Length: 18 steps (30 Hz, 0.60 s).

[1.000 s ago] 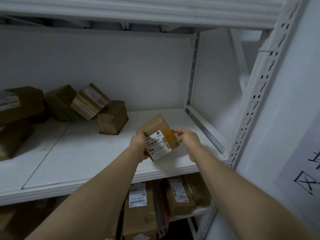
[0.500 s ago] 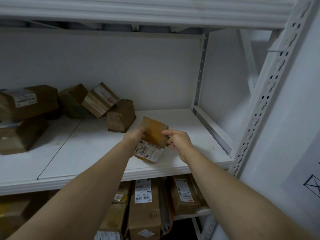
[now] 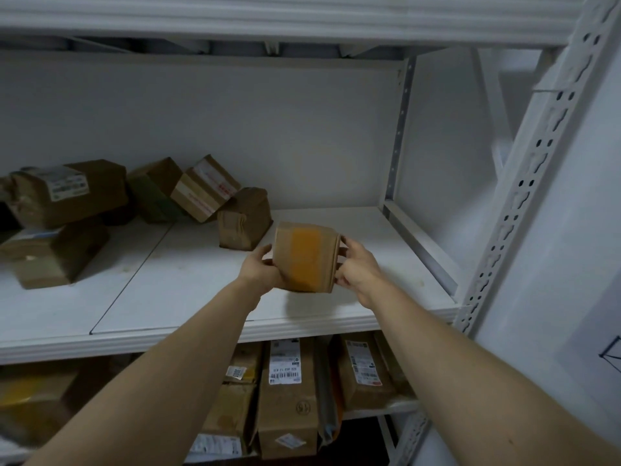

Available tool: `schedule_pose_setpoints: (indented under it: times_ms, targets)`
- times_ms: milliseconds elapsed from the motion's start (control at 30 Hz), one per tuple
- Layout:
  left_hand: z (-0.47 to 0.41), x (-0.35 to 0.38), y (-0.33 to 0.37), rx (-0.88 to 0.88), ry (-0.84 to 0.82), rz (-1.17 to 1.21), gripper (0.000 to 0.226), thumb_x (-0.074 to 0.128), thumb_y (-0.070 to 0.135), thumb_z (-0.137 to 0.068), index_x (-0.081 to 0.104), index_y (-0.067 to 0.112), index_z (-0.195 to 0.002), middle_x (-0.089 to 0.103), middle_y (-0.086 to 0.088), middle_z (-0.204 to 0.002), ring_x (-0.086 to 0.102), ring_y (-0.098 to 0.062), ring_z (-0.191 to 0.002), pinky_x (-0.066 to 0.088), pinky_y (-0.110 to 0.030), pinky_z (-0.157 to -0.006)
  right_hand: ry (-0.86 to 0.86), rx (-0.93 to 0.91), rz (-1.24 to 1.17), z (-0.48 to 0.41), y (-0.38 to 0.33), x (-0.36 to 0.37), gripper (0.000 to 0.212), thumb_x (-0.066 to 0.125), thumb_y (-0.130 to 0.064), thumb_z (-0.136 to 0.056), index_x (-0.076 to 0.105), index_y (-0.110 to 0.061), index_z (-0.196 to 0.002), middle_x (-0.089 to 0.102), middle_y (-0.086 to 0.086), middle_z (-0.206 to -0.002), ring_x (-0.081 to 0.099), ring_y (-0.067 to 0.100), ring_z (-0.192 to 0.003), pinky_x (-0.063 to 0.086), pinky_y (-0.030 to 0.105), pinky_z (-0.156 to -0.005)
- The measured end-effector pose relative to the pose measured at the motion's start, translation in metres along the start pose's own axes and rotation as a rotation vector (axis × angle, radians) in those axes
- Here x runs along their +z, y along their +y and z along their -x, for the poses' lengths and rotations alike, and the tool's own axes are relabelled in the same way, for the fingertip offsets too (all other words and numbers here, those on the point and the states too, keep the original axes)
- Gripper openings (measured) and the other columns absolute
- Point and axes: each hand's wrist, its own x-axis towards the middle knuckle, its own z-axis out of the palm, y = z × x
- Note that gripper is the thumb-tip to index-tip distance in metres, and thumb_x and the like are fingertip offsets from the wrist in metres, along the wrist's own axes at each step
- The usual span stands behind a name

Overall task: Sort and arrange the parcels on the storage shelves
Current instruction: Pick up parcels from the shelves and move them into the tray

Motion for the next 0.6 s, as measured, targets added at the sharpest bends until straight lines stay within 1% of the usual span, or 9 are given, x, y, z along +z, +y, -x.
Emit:
schedule_pose_setpoints:
  times_ms: [100, 167, 200, 233, 267, 333, 400, 500, 600]
  targets:
    - [0.002, -0.002, -0.004, -0.118, 0.058, 0.0, 0.043, 0.034, -0.011, -0.093, 0.052, 0.001, -0.131, 0.06, -0.015, -0.119, 0.06, -0.03, -0.105, 0.05, -0.033, -0.079, 0.007, 0.086, -0.069, 0.002, 0.008, -0.003, 0.066, 0.035, 0.008, -0.089, 0.042, -0.03, -0.143, 0.053, 0.001, -0.117, 0.052, 0.019, -0.099, 0.048, 0.046, -0.094]
    - [0.003, -0.007, -0.005, -0.251, 0.07, 0.069, 0.038, 0.032, 0.002, -0.092, 0.057, -0.004, -0.12, 0.062, -0.019, -0.111, 0.06, -0.031, -0.099, 0.048, -0.036, -0.08, 0.052, 0.135, -0.111, 0.001, 0.014, -0.003, 0.041, 0.04, -0.013, -0.095, 0.051, -0.025, -0.132, 0.056, 0.008, -0.122, 0.052, 0.028, -0.111, 0.042, 0.055, -0.101]
    - [0.004, -0.008, -0.005, -0.288, 0.043, 0.118, 0.038, 0.032, 0.01, -0.092, 0.057, -0.005, -0.117, 0.061, -0.021, -0.109, 0.059, -0.032, -0.099, 0.047, -0.039, -0.084, 0.075, 0.165, -0.117, 0.002, 0.015, -0.002, 0.034, 0.042, -0.027, -0.098, 0.051, -0.022, -0.131, 0.055, 0.012, -0.127, 0.052, 0.031, -0.115, 0.041, 0.055, -0.103]
    - [0.006, -0.008, -0.005, -0.304, 0.014, 0.13, 0.038, 0.035, 0.02, -0.093, 0.056, -0.003, -0.117, 0.061, -0.021, -0.109, 0.058, -0.033, -0.099, 0.046, -0.041, -0.087, 0.085, 0.194, -0.11, 0.001, 0.017, -0.001, 0.038, 0.045, -0.038, -0.098, 0.05, -0.019, -0.131, 0.054, 0.013, -0.13, 0.052, 0.032, -0.118, 0.041, 0.054, -0.104]
    - [0.005, -0.007, -0.005, -0.302, -0.02, 0.126, 0.04, 0.04, 0.032, -0.095, 0.054, 0.001, -0.117, 0.06, -0.02, -0.109, 0.058, -0.034, -0.101, 0.046, -0.043, -0.09, 0.077, 0.211, -0.091, 0.002, 0.019, 0.0, 0.041, 0.048, -0.042, -0.098, 0.051, -0.015, -0.129, 0.055, 0.013, -0.131, 0.053, 0.031, -0.118, 0.041, 0.052, -0.104]
    - [0.003, -0.005, -0.006, -0.279, -0.034, 0.068, 0.047, 0.054, 0.045, -0.091, 0.049, 0.007, -0.118, 0.06, -0.017, -0.109, 0.059, -0.035, -0.104, 0.047, -0.045, -0.093, 0.04, 0.2, -0.045, 0.003, 0.019, 0.001, 0.03, 0.055, -0.037, -0.096, 0.056, -0.013, -0.114, 0.06, 0.01, -0.127, 0.056, 0.024, -0.107, 0.042, 0.044, -0.105]
    - [0.002, -0.002, -0.007, -0.258, -0.012, 0.115, 0.04, 0.061, 0.033, -0.09, 0.046, 0.007, -0.118, 0.059, -0.015, -0.104, 0.058, -0.034, -0.103, 0.05, -0.046, -0.091, 0.033, 0.166, -0.032, 0.004, 0.018, 0.001, 0.021, 0.056, -0.035, -0.096, 0.058, -0.016, -0.105, 0.063, 0.002, -0.114, 0.053, 0.016, -0.099, 0.039, 0.035, -0.1]
    - [0.004, 0.0, -0.007, -0.294, -0.055, 0.307, 0.013, 0.045, 0.014, -0.092, 0.043, 0.008, -0.104, 0.051, -0.014, -0.099, 0.053, -0.031, -0.095, 0.048, -0.044, -0.085, 0.019, 0.064, -0.075, 0.007, 0.011, 0.0, 0.024, 0.061, -0.037, -0.092, 0.059, -0.025, -0.112, 0.055, -0.011, -0.089, 0.048, 0.007, -0.081, 0.035, 0.031, -0.087]
    - [0.003, -0.002, -0.012, -0.291, -0.049, 0.366, 0.018, 0.038, 0.004, -0.09, 0.042, 0.009, -0.107, 0.049, -0.015, -0.104, 0.051, -0.031, -0.094, 0.047, -0.042, -0.083, -0.056, 0.023, -0.132, 0.009, 0.006, 0.0, 0.036, 0.076, -0.024, -0.081, 0.067, -0.026, -0.116, 0.063, -0.006, -0.099, 0.056, 0.012, -0.087, 0.043, 0.031, -0.08]
